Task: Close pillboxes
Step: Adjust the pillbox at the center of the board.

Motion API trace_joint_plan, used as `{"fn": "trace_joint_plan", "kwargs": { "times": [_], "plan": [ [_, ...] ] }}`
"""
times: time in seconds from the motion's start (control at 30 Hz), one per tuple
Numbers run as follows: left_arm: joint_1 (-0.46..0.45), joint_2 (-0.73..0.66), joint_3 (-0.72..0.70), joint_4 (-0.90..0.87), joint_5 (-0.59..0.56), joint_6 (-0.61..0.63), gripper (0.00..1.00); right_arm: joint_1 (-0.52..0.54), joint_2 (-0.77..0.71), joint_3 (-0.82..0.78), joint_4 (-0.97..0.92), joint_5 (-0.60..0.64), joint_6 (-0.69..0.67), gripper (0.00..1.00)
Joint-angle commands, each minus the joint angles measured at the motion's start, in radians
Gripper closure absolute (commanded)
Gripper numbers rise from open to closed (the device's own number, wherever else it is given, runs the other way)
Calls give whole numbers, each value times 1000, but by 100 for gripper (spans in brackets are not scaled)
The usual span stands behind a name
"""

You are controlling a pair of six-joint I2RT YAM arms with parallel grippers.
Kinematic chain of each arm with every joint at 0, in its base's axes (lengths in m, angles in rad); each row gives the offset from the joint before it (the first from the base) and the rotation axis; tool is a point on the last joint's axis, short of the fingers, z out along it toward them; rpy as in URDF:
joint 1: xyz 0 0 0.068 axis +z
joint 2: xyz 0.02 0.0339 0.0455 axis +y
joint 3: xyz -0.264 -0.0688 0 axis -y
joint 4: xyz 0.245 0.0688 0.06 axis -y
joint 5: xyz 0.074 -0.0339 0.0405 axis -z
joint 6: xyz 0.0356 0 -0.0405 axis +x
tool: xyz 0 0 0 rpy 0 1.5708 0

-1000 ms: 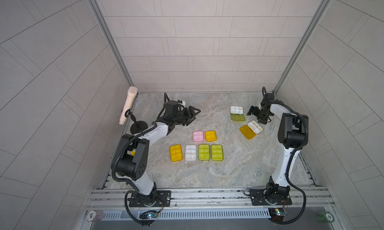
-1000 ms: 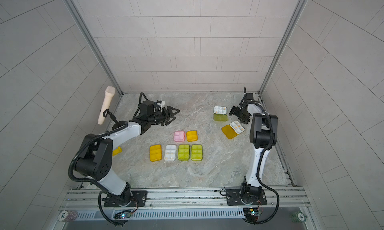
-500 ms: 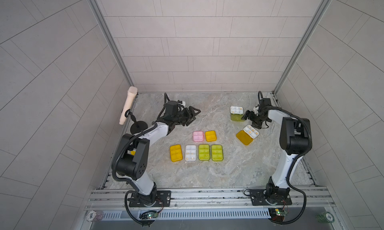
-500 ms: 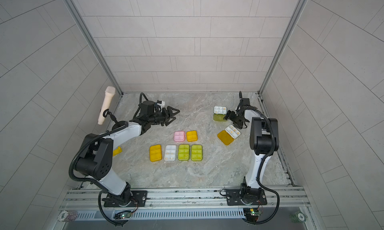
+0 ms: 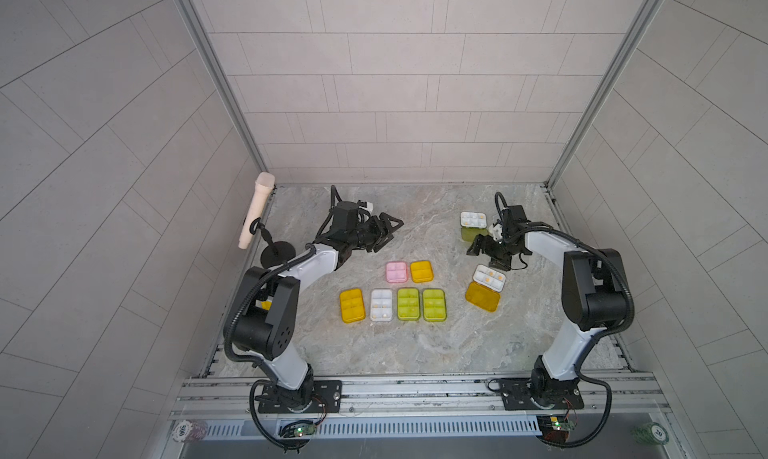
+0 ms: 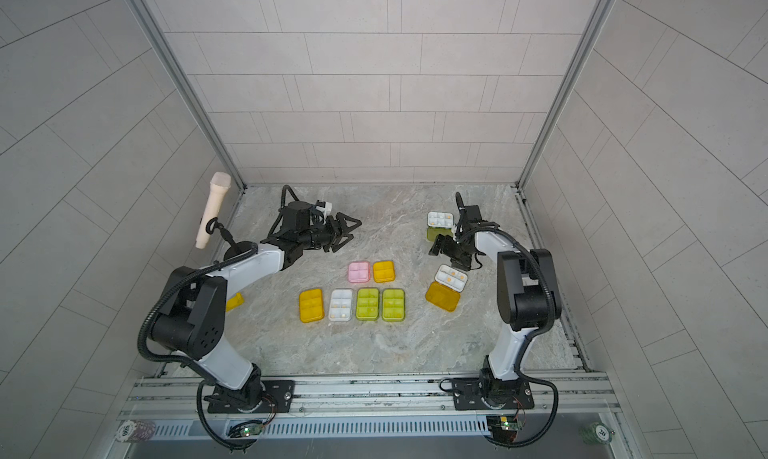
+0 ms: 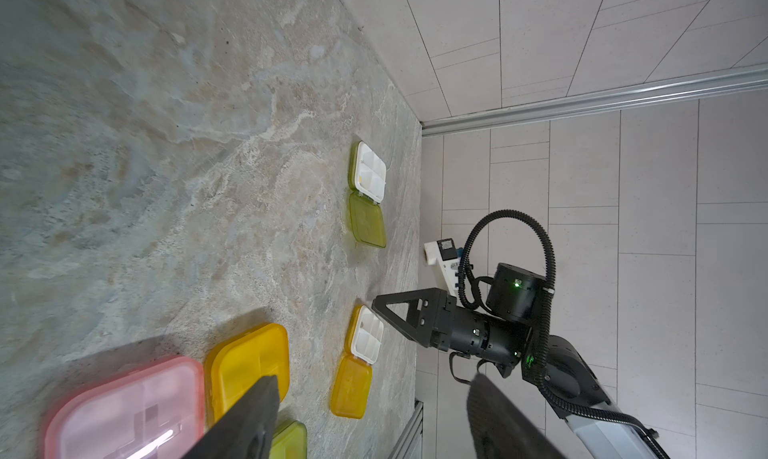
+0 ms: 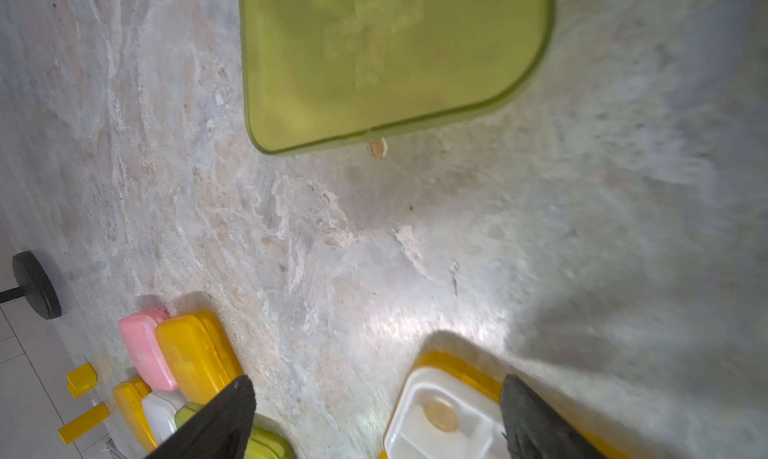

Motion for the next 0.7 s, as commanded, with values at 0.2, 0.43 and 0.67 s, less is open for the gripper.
{"fn": "trace_joint_plan", "kwargs": {
  "times": [0.2,0.43,0.67],
  "plan": [
    [-17,-17,-6,1,4,4,24,-9,-211,-156,-82,213,25,1],
    [-28,-13,-5,-1,4,6,24,-28,-199,-218,-59,126,24,1],
    [-31,-14,-4,-2,6,7,24,-35,-147,-210,-28,104,37,1]
  ]
}}
